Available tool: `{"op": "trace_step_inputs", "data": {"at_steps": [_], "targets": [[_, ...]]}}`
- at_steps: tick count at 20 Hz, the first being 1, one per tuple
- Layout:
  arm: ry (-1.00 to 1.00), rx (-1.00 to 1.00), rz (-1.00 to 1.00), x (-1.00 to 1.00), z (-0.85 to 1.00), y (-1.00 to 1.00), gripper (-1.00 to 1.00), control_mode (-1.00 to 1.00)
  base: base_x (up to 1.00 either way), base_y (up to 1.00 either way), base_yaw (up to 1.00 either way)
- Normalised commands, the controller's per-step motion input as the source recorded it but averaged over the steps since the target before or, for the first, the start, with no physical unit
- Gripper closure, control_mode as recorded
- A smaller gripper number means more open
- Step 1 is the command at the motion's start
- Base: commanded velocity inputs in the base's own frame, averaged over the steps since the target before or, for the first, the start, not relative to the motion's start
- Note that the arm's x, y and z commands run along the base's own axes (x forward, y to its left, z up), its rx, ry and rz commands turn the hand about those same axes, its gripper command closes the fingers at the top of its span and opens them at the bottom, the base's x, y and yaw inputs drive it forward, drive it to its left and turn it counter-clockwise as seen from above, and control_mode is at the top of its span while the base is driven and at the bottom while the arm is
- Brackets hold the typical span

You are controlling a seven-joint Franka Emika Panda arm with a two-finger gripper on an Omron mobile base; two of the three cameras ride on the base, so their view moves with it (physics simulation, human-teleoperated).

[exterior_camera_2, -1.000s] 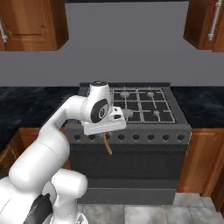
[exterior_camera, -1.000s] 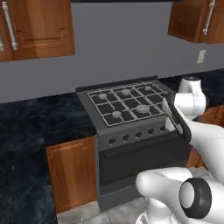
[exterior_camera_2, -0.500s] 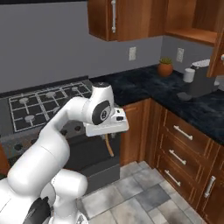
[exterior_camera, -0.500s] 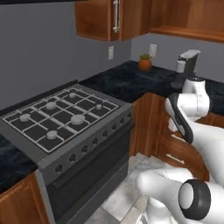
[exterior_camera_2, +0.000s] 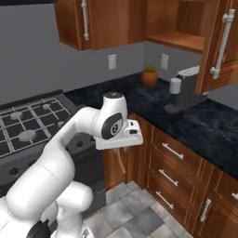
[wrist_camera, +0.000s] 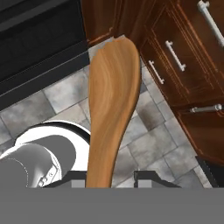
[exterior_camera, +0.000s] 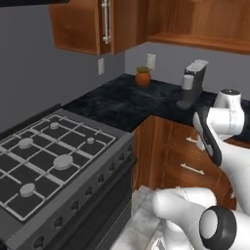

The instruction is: Organize the utensils by type. Pick up the wooden spoons from the counter and place them in the open cabinet. Then pick up the metallic utensils from the counter and place them in the open drawer.

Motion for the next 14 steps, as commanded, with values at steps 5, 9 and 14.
{"op": "trace_step_inputs", "data": {"at_steps": [5,9,14], "targets": [[0.00,0.00,0.00,0.00,0.00,0.00,1.00,1.00,0.96,0.00,0.00],[0.00,0.00,0.00,0.00,0.00,0.00,1.00,1.00,0.70,0.02,-0.11],[0.00,0.00,0.00,0.00,0.00,0.00,1.00,1.00,0.51,0.01,-0.52]]}}
